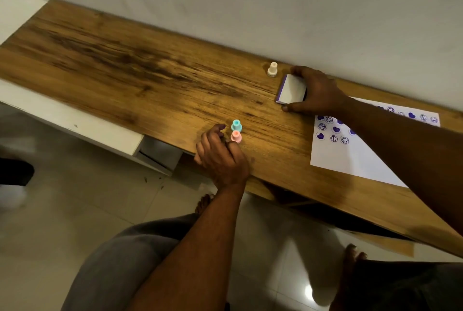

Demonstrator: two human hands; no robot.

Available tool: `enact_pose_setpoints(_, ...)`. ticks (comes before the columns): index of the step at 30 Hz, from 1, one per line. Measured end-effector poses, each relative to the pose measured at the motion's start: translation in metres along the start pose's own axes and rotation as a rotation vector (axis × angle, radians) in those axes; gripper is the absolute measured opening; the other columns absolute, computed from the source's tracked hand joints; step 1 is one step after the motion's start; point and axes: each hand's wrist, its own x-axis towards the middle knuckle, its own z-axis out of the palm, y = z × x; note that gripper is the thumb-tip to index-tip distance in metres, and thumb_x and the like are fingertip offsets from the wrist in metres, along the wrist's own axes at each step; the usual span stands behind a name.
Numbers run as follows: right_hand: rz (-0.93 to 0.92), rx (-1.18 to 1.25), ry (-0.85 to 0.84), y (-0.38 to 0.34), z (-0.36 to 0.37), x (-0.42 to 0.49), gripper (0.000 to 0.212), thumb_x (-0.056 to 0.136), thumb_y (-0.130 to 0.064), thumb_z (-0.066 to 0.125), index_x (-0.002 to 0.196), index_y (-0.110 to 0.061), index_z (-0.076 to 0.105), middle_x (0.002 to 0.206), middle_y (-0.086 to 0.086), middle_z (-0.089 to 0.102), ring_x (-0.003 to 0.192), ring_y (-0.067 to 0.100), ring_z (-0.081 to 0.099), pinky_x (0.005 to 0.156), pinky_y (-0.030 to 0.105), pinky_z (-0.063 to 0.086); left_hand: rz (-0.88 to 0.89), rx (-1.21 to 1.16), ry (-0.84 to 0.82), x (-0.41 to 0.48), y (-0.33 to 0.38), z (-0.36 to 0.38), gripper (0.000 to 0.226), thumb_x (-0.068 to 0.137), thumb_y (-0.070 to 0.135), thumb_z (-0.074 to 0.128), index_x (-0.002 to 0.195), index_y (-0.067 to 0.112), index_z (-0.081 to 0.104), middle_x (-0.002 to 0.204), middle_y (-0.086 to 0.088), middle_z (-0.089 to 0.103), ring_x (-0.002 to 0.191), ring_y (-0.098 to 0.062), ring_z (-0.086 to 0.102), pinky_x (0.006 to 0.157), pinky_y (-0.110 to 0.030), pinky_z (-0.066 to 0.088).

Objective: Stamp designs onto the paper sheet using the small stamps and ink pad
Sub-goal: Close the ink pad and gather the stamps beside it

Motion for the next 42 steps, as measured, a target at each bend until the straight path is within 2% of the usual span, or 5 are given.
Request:
enact_pose_setpoints(5,-0.215,0.115,0.27,-0.03,0.001,-0.013,0.082,0.074,-0.067,0.077,0.141,-0.027,0.052,0.14,-0.003,0.056,0.126,0.02,0.053,0.104,0.045,0.045,-0.005,0.01,-0.007,0.0,0.0,0.0,0.041,0.085,0.032,0.046,0.121,0.024,0.064,0.111,0.006,0.061,0.107,-0.015,0.053,0.092,-0.032,0.028)
enact_pose_setpoints(11,-0.517,-0.007,-0.298,-0.093,0.028,-0.011,0.056,0.088,-0.022,0.074,0.14,-0.027,0.054,0.137,-0.006,0.059,0.119,0.009,0.056,0.095,0.029,0.053,-0.006,0.024,0.001,-0.001,-0.001,0.001,0.042,0.085,0.033,0.045,0.122,0.025,0.064,0.112,0.006,0.062,0.108,-0.015,0.054,0.092,-0.033,0.029)
enact_pose_setpoints(21,-0.632,-0.142,-0.273,-0.108,0.039,0.002,0.035,0.09,-0.029,0.073,0.125,-0.029,0.066,0.129,-0.007,0.06,0.114,0.011,0.057,0.088,0.035,0.055,0.003,0.031,0.01,0.0,0.001,0.001,0.04,0.087,0.035,0.045,0.119,0.022,0.065,0.11,0.004,0.063,0.105,-0.017,0.054,0.089,-0.034,0.031)
enact_pose_setpoints(31,-0.095,-0.147,0.072,-0.094,0.031,0.022,0.038,0.083,-0.047,0.077,0.115,-0.027,0.073,0.104,-0.004,0.072,0.095,0.016,0.065,0.065,0.026,0.044,-0.019,0.031,-0.001,0.0,0.0,0.002,0.039,0.088,0.034,0.045,0.12,0.023,0.064,0.113,0.004,0.063,0.108,-0.017,0.054,0.094,-0.04,0.036)
enact_pose_setpoints(42,0.193,-0.266,0.25,-0.068,0.024,0.037,0.045,0.085,-0.058,0.068,0.109,-0.019,0.072,0.095,0.003,0.073,0.09,0.024,0.067,0.085,0.041,0.053,-0.014,0.039,-0.001,0.0,-0.002,0.003,0.035,0.091,0.033,0.049,0.121,0.024,0.064,0.114,0.005,0.063,0.11,-0.019,0.055,0.096,-0.044,0.039)
